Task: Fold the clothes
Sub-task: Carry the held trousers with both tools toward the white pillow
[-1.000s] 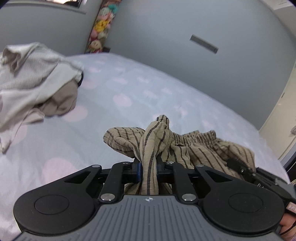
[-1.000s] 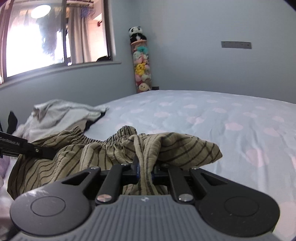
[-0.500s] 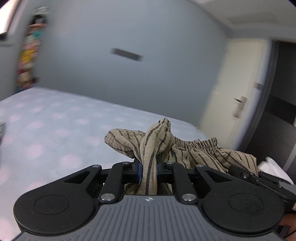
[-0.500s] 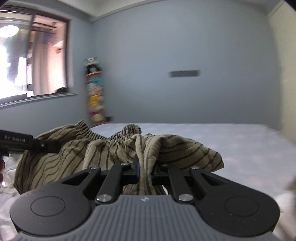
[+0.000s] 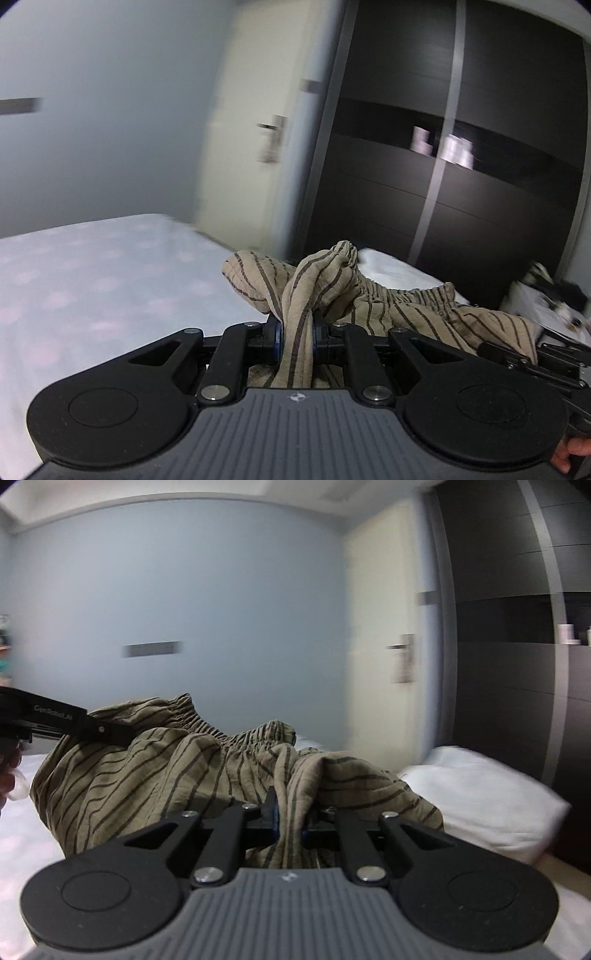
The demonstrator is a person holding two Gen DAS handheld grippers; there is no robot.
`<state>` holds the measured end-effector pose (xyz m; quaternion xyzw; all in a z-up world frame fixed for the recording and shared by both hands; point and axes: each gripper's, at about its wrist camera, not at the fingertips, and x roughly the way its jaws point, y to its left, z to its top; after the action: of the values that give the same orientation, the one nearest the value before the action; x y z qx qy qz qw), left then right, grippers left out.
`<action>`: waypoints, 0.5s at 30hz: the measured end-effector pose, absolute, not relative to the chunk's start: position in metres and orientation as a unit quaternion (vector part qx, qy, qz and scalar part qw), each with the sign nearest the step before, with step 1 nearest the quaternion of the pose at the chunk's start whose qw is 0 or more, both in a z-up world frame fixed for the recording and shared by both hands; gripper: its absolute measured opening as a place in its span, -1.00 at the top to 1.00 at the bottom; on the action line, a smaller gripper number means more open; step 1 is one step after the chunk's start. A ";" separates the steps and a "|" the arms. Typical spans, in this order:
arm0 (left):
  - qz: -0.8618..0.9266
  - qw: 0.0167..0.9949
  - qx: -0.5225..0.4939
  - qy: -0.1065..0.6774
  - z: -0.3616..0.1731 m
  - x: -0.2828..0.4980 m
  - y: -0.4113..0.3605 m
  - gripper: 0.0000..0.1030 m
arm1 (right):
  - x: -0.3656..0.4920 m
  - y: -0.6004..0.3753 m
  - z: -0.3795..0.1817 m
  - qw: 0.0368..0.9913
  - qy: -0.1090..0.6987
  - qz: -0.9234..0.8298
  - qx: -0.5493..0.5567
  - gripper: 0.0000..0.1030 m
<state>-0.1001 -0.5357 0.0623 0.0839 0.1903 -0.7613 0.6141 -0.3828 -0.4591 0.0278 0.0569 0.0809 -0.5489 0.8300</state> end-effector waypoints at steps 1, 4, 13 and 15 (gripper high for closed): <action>-0.772 0.601 0.092 0.188 0.062 -0.112 -0.555 0.77 | -0.391 -0.463 0.028 0.817 0.080 -0.568 0.056 0.77; -0.793 0.570 0.125 0.173 0.056 -0.143 -0.605 0.78 | -0.410 -0.478 0.024 0.781 0.078 -0.617 0.057 0.77; -0.822 0.509 0.188 0.174 0.005 -0.178 -0.694 0.77 | -0.427 -0.533 -0.015 0.721 0.092 -0.679 0.099 0.76; -0.825 0.498 0.202 0.177 -0.007 -0.181 -0.711 0.77 | -0.420 -0.545 -0.026 0.714 0.100 -0.683 0.112 0.75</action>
<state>-0.1810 -0.7112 -0.0073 0.2024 0.1766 -0.8247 0.4977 -0.4201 -0.5445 -0.0258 0.1116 0.1002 -0.6835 0.7144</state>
